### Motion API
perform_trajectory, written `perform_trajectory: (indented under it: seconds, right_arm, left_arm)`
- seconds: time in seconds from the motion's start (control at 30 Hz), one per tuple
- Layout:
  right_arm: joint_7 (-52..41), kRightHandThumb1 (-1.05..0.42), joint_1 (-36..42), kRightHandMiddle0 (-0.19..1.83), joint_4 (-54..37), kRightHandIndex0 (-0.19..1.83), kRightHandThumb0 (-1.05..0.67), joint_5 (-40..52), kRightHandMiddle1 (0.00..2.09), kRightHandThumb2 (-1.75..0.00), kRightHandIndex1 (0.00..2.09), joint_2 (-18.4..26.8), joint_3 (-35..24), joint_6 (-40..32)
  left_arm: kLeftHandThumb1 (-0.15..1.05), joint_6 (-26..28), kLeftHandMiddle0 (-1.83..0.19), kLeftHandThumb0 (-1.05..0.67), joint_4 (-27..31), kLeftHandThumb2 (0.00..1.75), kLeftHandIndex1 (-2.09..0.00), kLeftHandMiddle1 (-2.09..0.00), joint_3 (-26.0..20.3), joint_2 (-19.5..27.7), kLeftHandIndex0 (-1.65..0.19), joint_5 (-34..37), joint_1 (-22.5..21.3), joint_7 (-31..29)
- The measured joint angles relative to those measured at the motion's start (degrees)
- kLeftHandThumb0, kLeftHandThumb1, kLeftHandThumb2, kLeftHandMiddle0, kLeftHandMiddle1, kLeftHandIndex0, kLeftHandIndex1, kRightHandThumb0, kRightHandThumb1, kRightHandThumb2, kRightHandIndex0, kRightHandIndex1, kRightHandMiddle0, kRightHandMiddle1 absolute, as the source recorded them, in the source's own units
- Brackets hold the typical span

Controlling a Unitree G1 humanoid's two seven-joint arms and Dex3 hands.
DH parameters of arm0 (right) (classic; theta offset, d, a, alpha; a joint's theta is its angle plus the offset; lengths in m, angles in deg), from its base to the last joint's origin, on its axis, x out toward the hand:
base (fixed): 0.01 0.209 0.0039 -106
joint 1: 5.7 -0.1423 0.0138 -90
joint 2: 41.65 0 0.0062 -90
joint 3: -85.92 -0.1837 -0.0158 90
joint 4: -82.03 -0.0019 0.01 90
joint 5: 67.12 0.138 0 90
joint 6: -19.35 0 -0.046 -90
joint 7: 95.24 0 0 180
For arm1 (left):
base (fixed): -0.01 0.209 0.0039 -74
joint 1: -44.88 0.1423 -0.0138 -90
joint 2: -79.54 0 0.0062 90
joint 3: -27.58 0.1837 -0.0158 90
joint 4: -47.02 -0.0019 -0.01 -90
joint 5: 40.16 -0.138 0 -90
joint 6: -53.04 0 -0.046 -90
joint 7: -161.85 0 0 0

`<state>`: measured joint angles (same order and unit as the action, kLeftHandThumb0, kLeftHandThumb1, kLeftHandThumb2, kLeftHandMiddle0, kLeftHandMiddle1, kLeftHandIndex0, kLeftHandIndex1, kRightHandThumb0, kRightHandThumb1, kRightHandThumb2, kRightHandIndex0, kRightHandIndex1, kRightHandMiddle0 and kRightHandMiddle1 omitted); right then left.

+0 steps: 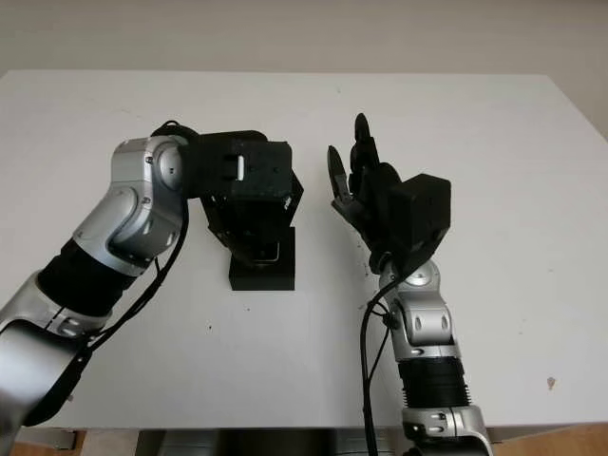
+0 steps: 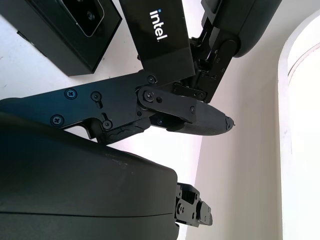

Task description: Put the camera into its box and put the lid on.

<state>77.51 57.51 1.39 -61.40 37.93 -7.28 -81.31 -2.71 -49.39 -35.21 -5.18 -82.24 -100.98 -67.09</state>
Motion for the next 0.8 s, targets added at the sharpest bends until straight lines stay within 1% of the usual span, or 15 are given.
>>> perform_trajectory:
  seconds: [0.1, 0.17, 0.23, 0.3, 0.33, 0.37, 0.43, 0.47, 0.5, 0.53, 0.57, 0.63, 0.67, 0.77, 0.8]
  right_arm:
    - [0.0, -1.05, -0.3, -0.19, 0.8, -0.19, -0.58, 0.0, 0.0, -0.59, 0.0, 0.0, 0.0, 0.8]
    - [-0.1, -1.05, -0.7, -0.19, 1.5, -0.19, -0.57, 0.0, 0.0, -0.59, 0.0, 0.0, 0.0, 1.7]
    - [-0.2, -1.05, -1.0, -0.19, 2.1, -0.19, -0.57, 0.2, 0.0, -0.59, 0.0, -0.1, -0.1, 2.3]
    - [-0.3, -1.05, -1.1, -0.19, 2.5, -0.19, -0.57, 0.5, 0.0, -0.59, 0.0, -0.4, -0.3, 2.6]
    - [-0.4, -1.05, -1.1, -0.19, 2.7, -0.19, -0.57, 0.6, 0.0, -0.59, 0.0, -0.5, -0.4, 2.7]
    - [-0.4, -1.05, -1.2, -0.19, 2.8, -0.19, -0.57, 0.7, 0.0, -0.59, 0.0, -0.6, -0.4, 2.7]
    - [-0.4, -1.05, -1.6, -0.19, 3.3, -0.19, -0.56, 0.9, 0.0, -0.59, 0.0, -0.9, -0.4, 2.7]
    - [-0.4, -1.05, -1.9, -0.19, 3.4, -0.19, -0.56, 1.1, 0.0, -0.59, 0.0, -1.0, -0.5, 2.7]
    - [-0.4, -1.05, -2.1, -0.19, 3.6, -0.19, -0.56, 1.3, 0.0, -0.6, 0.0, -1.2, -0.5, 2.8]
    - [-0.4, -1.05, -2.3, -0.19, 3.7, -0.19, -0.56, 1.4, 0.0, -0.6, 0.0, -1.2, -0.6, 3.1]
    - [-0.5, -1.05, -2.5, -0.19, 3.9, -0.19, -0.57, 1.4, 0.0, -0.59, 0.0, -1.2, -0.6, 3.4]
    - [-0.5, -1.05, -2.9, -0.19, 4.3, -0.19, -0.57, 1.4, 0.0, -0.59, 0.0, -1.2, -0.6, 3.6]
    - [-0.5, -1.05, -3.0, -0.19, 4.6, -0.19, -0.57, 1.3, 0.0, -0.59, 0.0, -1.2, -0.6, 3.8]
    - [-0.4, -1.05, -3.2, -0.19, 5.5, -0.19, -0.58, 1.3, 0.0, -0.59, 0.0, -1.2, -0.6, 4.2]
    - [-0.4, -1.05, -3.2, -0.19, 5.8, -0.19, -0.58, 1.3, 0.0, -0.59, 0.0, -1.2, -0.6, 4.4]
  left_arm:
    - [1.05, 2.4, -0.37, -0.25, 0.0, 0.31, -1.72, -1.86, 0.7, 0.1, -0.11, -0.7, 0.0, -0.9]
    - [1.05, 2.7, -0.62, -0.25, -0.2, 0.32, -1.57, -2.04, 2.5, 1.0, 0.04, -2.0, -0.3, -3.5]
    - [1.05, 4.4, -0.77, -0.22, -0.6, 0.3, -0.54, -2.08, 3.6, 1.4, 0.16, -2.9, -0.4, -5.6]
    - [1.05, 7.4, -0.75, -0.21, -0.7, 0.3, -0.17, -2.09, 3.9, 1.4, 0.18, -3.9, -0.6, -7.0]
    - [1.05, 8.8, -0.75, -0.21, -0.7, 0.3, -0.77, -2.09, 4.0, 1.4, -0.03, -4.2, -0.7, -7.8]
    - [1.05, 10.0, -0.76, -0.2, -0.7, 0.3, -1.31, -2.09, 4.0, 1.4, -0.01, -4.4, -0.9, -8.5]
    - [1.05, 11.9, -0.68, -0.19, -0.6, 0.3, -0.99, -2.09, 4.0, 1.4, 0.14, -4.7, -1.0, -9.5]
    - [1.05, 12.3, -0.63, -0.2, -0.4, 0.31, -1.16, -2.09, 4.1, 1.5, 0.17, -4.9, -1.0, -9.9]
    - [1.05, 12.5, -0.62, -0.2, -0.1, 0.32, -1.18, -2.09, 4.4, 1.6, 0.18, -5.2, -1.0, -10.3]
    - [1.05, 12.4, -0.63, -0.19, 0.2, 0.33, -1.52, -2.09, 4.9, 1.9, 0.17, -5.7, -1.0, -10.7]
    - [1.05, 12.4, -0.65, -0.17, 0.3, 0.34, -1.6, -2.09, 5.3, 2.0, 0.18, -6.2, -1.0, -10.9]
    - [1.05, 12.5, -0.65, -0.16, 0.3, 0.35, -1.43, -2.09, 5.6, 2.3, 0.19, -6.4, -1.0, -11.5]
    - [1.05, 12.5, -0.63, -0.18, 0.4, 0.35, -1.54, -2.09, 5.6, 2.3, 0.17, -6.4, -1.0, -11.6]
    - [1.05, 12.9, -0.6, -0.2, 0.6, 0.33, -1.38, -2.09, 5.6, 2.4, 0.19, -6.4, -1.0, -11.7]
    - [1.05, 13.0, -0.65, -0.2, 0.6, 0.33, -1.45, -2.09, 5.6, 2.4, 0.17, -6.4, -1.0, -11.7]
